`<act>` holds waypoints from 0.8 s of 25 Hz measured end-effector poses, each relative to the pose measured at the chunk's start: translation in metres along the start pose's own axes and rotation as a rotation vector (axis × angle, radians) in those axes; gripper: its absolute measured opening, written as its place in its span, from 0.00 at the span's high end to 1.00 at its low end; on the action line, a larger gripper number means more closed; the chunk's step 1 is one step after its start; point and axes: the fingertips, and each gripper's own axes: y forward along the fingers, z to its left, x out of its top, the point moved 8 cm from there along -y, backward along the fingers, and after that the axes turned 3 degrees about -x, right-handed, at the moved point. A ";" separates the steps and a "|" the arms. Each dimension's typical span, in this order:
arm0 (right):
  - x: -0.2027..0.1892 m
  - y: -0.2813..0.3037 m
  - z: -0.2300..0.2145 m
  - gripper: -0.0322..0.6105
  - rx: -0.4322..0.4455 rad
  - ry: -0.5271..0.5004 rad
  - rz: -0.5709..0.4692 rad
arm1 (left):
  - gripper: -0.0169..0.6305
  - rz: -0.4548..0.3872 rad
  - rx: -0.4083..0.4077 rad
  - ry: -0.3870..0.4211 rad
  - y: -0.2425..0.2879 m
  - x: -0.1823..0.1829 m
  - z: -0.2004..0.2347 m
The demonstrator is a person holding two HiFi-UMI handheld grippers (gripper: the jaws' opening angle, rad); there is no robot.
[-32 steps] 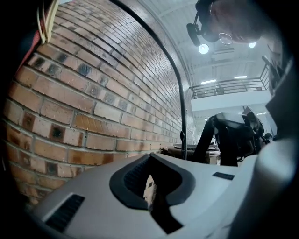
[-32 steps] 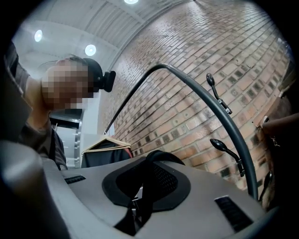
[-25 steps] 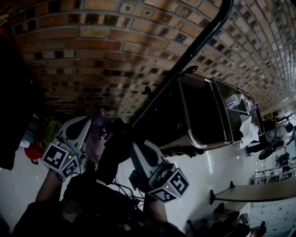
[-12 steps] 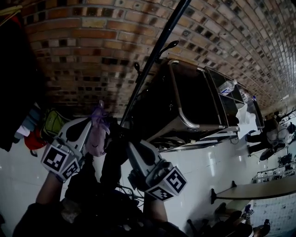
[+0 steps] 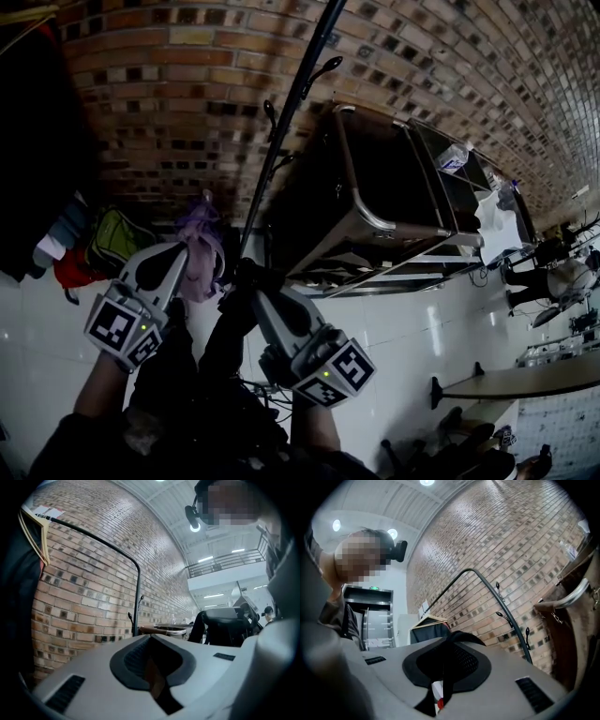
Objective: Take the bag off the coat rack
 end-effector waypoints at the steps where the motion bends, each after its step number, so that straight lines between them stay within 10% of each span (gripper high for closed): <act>1: -0.002 -0.005 0.003 0.91 0.001 -0.002 0.006 | 0.92 0.004 0.002 0.003 -0.004 -0.001 -0.005; 20: -0.033 -0.016 0.043 0.91 -0.134 0.001 0.032 | 0.92 0.011 -0.057 -0.008 -0.049 0.009 -0.022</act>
